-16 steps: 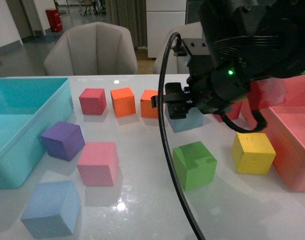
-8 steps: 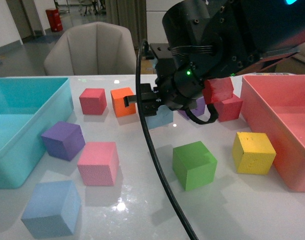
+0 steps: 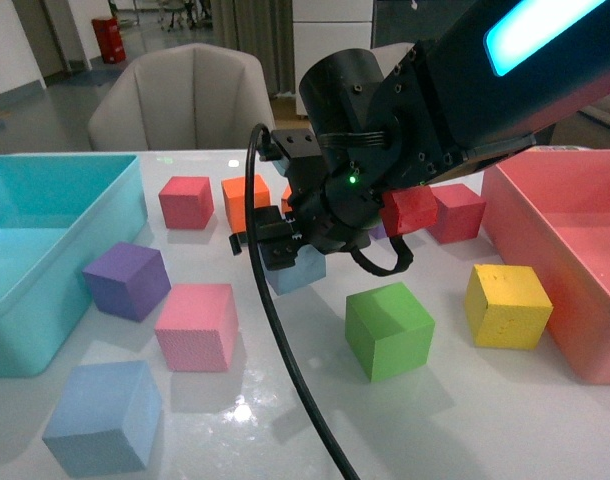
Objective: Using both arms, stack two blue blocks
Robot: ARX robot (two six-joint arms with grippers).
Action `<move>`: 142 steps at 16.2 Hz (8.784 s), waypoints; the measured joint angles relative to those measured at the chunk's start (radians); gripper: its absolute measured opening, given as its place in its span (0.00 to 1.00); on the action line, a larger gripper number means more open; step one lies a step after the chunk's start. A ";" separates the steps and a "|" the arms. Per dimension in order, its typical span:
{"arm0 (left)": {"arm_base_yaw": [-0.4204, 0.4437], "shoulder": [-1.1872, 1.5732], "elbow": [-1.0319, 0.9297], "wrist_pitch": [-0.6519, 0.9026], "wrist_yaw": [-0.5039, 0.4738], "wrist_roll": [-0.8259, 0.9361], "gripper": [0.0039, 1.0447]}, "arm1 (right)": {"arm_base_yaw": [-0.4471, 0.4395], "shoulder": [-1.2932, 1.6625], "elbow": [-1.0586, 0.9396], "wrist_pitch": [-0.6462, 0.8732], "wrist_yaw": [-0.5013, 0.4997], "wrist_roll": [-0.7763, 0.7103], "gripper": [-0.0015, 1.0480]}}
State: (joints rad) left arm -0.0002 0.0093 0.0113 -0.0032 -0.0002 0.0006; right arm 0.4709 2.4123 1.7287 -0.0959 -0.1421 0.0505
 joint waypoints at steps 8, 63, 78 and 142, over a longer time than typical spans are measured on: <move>0.000 0.000 0.000 0.000 0.000 0.000 0.94 | 0.021 -0.079 -0.118 0.080 0.088 0.094 0.94; 0.000 0.000 0.000 0.000 0.000 0.000 0.94 | -0.471 -2.408 -1.716 0.092 0.142 -0.048 0.06; 0.005 0.010 0.010 -0.045 0.010 0.005 0.94 | -0.471 -2.408 -1.716 0.092 0.142 -0.048 0.94; -0.473 2.144 1.550 -0.306 -0.194 -0.176 0.33 | -0.471 -2.408 -1.716 0.093 0.142 -0.048 0.94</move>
State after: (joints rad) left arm -0.4728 2.1532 1.5612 -0.3092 -0.1944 -0.1757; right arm -0.0002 0.0044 0.0124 -0.0032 -0.0002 0.0021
